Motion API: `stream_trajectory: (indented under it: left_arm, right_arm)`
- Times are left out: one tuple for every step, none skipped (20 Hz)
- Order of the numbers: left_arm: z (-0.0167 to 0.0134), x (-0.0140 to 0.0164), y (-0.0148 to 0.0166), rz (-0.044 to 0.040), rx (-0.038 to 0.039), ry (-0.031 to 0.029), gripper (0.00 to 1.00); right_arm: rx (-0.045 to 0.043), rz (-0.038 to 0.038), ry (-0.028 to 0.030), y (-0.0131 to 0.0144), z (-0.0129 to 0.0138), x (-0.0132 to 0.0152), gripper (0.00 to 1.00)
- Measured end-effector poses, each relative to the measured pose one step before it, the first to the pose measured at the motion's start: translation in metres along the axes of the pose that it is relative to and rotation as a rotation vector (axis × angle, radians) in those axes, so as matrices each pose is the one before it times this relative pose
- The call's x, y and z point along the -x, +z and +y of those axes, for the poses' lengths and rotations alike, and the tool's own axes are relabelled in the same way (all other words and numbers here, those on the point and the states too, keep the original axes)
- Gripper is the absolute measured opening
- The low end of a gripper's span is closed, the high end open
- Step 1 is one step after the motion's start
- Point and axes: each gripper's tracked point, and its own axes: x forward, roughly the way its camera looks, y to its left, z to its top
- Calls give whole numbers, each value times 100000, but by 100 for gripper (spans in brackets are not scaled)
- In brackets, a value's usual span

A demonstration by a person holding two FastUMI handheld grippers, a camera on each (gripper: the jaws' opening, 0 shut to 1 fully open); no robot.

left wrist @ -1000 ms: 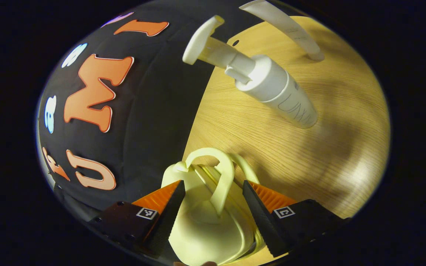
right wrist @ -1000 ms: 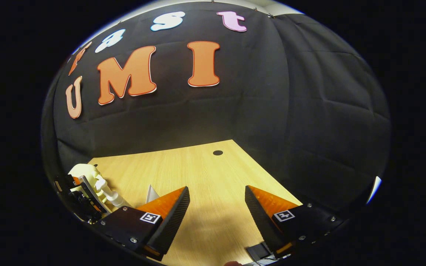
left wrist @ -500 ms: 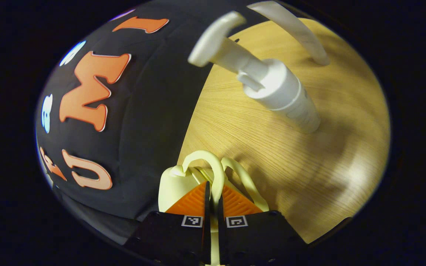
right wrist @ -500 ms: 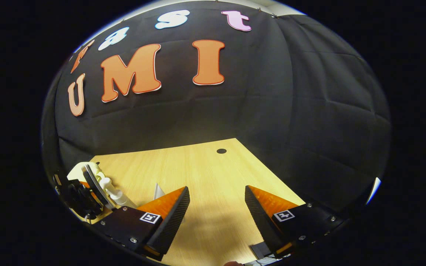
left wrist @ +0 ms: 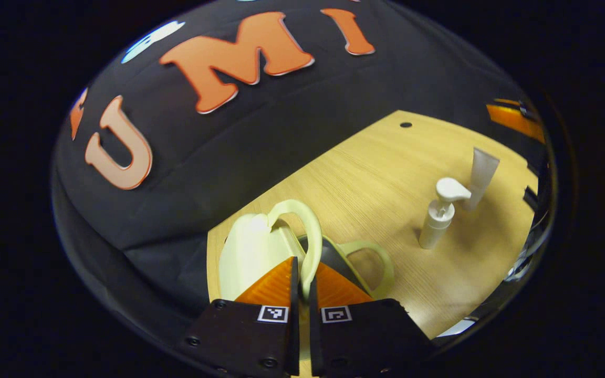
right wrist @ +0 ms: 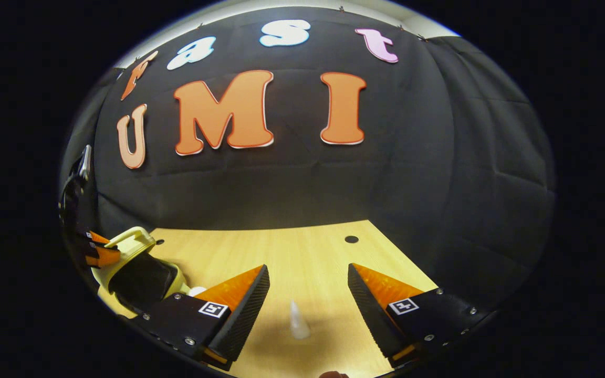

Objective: First open the suitcase, pack the skin care products into it, and then close the suitcase.

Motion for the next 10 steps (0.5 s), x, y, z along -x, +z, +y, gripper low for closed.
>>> stream_trajectory:
  left_arm:
    - [290, 102, 164, -1620, 4828, -1787, 9]
    - [417, 190, 171, -1512, 4458, -1774, 9]
    - [446, 232, 309, -2539, 4199, -1136, 9]
    - [357, -24, 330, -2211, 2755, -1269, 9]
    - [338, -28, -364, -919, 2159, -492, 8]
    - [303, -306, -177, -1551, 2392, -326, 8]
    - [460, 232, 310, -936, 2924, -267, 8]
    - [385, 106, -69, -695, 3801, -418, 8]
    - [376, 57, 23, -538, 4375, -801, 6]
    - [321, 137, -230, -7, 4034, -458, 6]
  right_arm:
    - [224, -785, -142, 606, 1129, 109, 95]
    - [74, 44, 343, 243, 1234, 136, 95]
    - [-177, -413, -479, 450, 1195, 360, 95]
    - [-253, -804, -358, 433, 1018, 208, 95]
    - [-36, -716, -282, 334, 1120, 173, 95]
    - [228, -426, -287, 248, 1147, 58, 95]
    - [300, -362, -164, 318, 1088, 162, 95]
    - [261, -588, 152, 150, 1101, 59, 95]
    - [170, -798, 315, 349, 1157, 93, 95]
    - [320, -838, 710, 417, 1194, -43, 95]
